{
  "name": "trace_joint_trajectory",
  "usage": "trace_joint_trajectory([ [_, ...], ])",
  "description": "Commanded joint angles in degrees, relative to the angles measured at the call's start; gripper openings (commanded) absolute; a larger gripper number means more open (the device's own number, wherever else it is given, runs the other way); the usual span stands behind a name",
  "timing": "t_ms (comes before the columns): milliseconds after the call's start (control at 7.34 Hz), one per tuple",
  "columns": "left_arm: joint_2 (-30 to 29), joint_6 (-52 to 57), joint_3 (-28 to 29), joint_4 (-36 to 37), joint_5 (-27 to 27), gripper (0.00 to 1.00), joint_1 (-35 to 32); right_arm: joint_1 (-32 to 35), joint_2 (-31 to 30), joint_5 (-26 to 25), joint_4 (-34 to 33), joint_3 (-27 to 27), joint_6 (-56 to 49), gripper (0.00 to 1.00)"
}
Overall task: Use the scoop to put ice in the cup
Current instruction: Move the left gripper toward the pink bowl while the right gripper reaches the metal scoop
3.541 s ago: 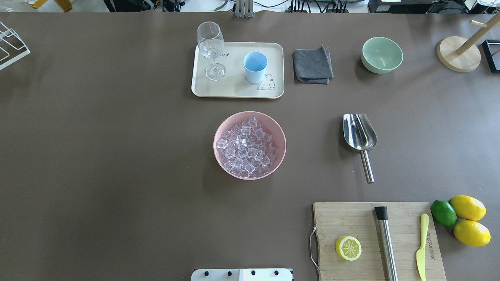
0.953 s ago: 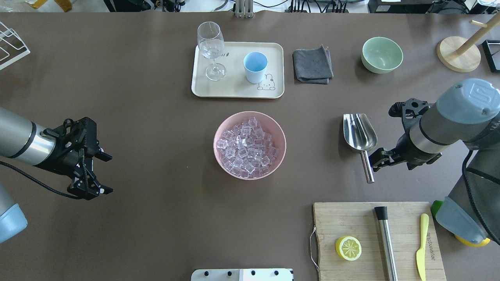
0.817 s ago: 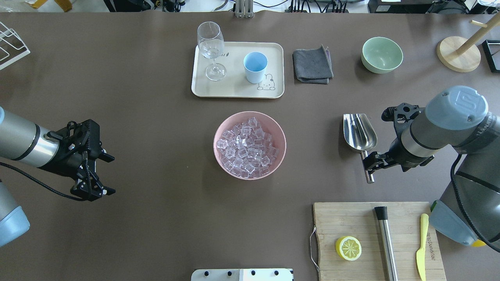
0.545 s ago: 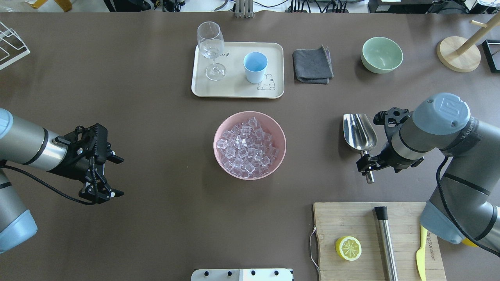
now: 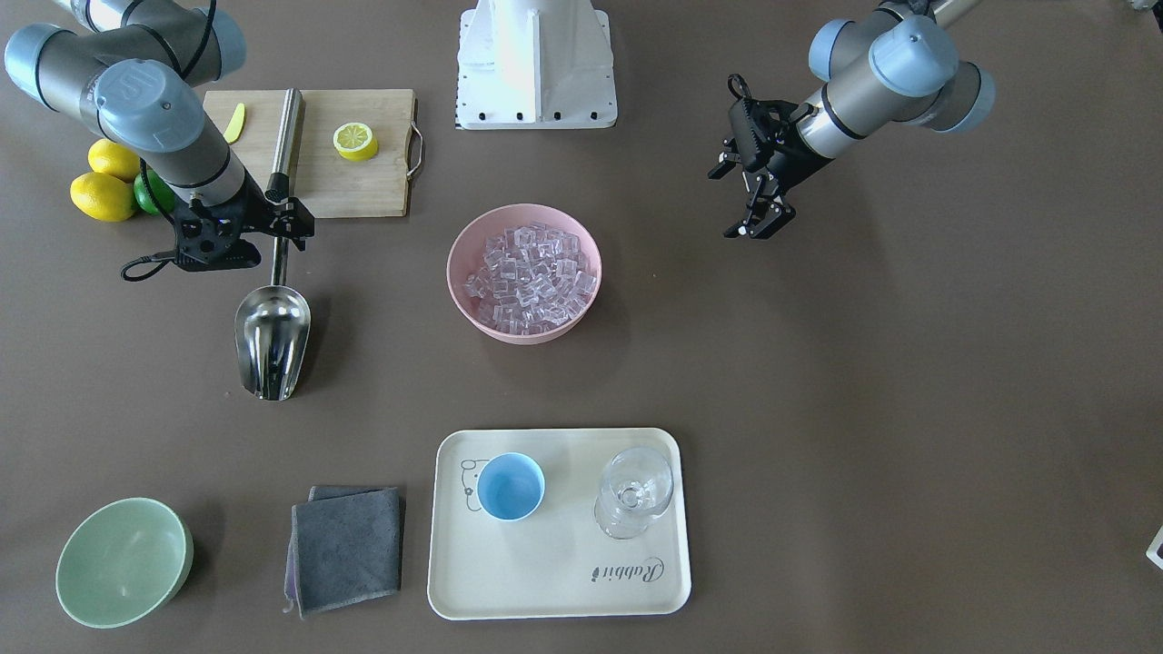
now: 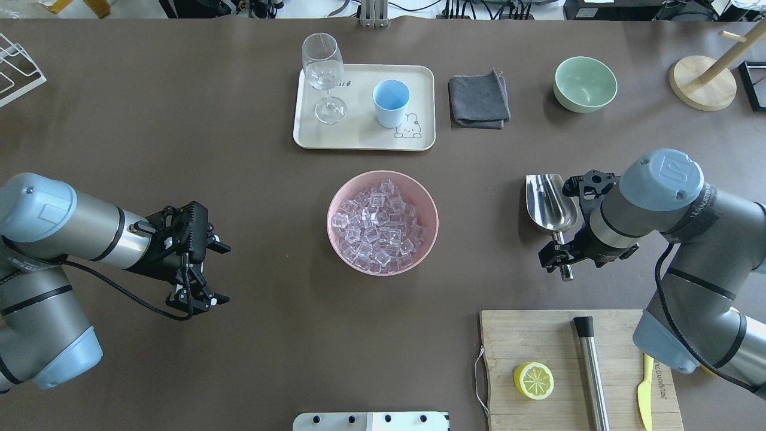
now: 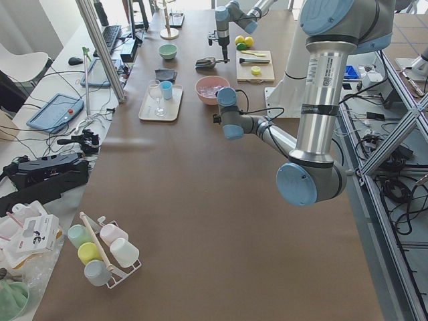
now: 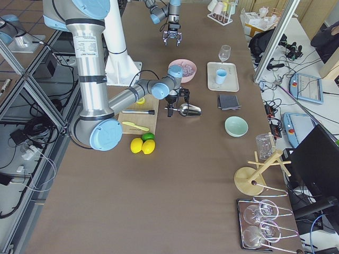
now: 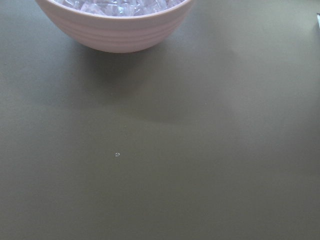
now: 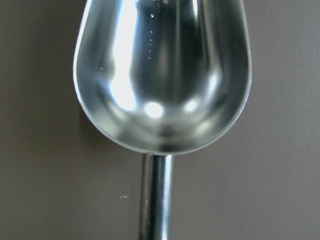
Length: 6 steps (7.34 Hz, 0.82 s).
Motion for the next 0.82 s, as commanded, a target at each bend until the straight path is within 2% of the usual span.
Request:
trace_joint_trajectory([
  [0, -1.1, 0.0, 2.3, -2.0, 0.6, 0.98, 1.2, -0.2, 1.4, 0.2, 0.1, -1.2, 0.1, 0.94],
  [136, -2.1, -0.1, 2.8, -3.1, 3.8, 0.98, 1.2, -0.2, 1.5, 0.3, 0.1, -1.1, 0.2, 0.94],
  [409, -3.4, -0.1, 3.2, -6.8, 16.1, 0.98, 8.3, -0.2, 1.4, 0.3, 0.1, -1.1, 0.2, 0.9],
  [681, -2.8, -0.3, 2.7, -7.8, 17.4, 0.98, 10.6, -0.3, 1.4, 0.3, 0.1, -1.1, 0.3, 0.9],
])
